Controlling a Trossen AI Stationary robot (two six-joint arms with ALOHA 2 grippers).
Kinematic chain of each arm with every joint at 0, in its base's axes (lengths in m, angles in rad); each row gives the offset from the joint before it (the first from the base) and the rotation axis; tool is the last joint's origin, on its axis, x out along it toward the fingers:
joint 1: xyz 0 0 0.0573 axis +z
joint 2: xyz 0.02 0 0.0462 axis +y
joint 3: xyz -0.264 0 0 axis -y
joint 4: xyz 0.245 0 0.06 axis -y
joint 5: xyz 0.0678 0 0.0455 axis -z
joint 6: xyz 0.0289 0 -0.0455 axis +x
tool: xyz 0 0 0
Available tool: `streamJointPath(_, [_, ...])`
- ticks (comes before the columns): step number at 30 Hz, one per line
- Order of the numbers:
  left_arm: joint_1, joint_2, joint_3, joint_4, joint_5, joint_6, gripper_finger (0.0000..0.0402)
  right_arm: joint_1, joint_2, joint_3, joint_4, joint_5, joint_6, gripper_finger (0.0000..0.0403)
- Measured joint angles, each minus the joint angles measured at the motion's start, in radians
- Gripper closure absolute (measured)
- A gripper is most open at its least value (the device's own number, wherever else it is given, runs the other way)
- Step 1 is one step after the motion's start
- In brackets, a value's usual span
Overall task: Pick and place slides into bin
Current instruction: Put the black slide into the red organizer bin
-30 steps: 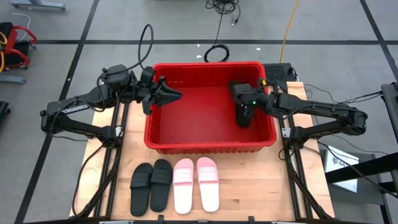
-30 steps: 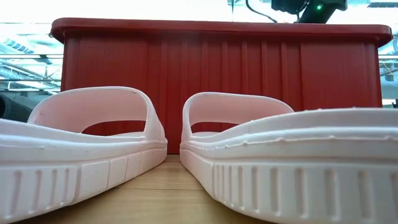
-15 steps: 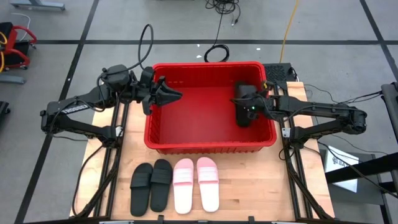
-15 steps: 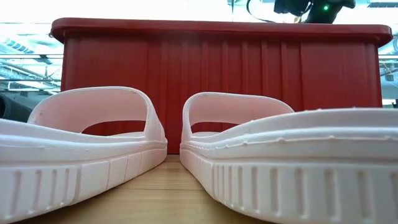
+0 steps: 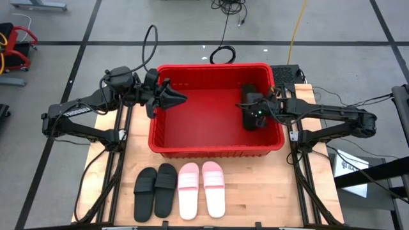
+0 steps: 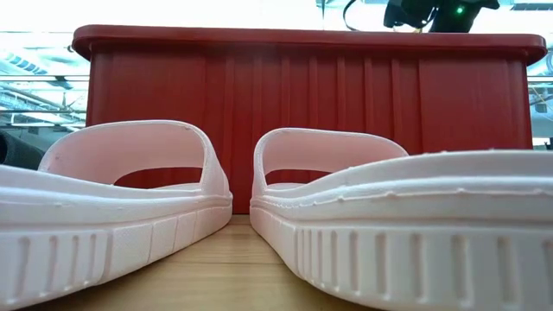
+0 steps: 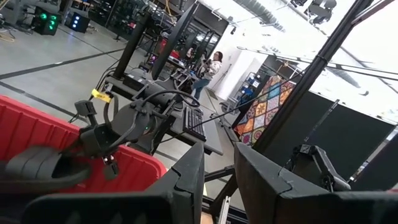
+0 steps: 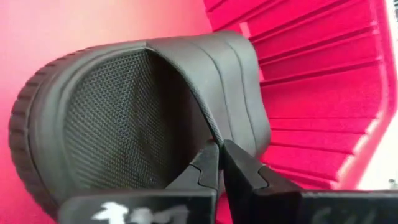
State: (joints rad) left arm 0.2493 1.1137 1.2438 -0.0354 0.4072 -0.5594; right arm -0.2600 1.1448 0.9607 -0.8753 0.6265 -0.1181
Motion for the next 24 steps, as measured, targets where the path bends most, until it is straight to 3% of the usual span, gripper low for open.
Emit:
streamJointPath(9, [0.000, 0.000, 0.000, 0.000, 0.040, -0.004, 0.0316, 0.000, 0.050, 0.000, 0.000, -0.081, 0.036, 0.0379])
streamJointPath(24, [0.000, 0.000, 0.000, 0.001, 0.126, -0.021, 0.0316, -0.021, 0.056, -0.001, -0.051, -0.130, 0.126, 0.0295])
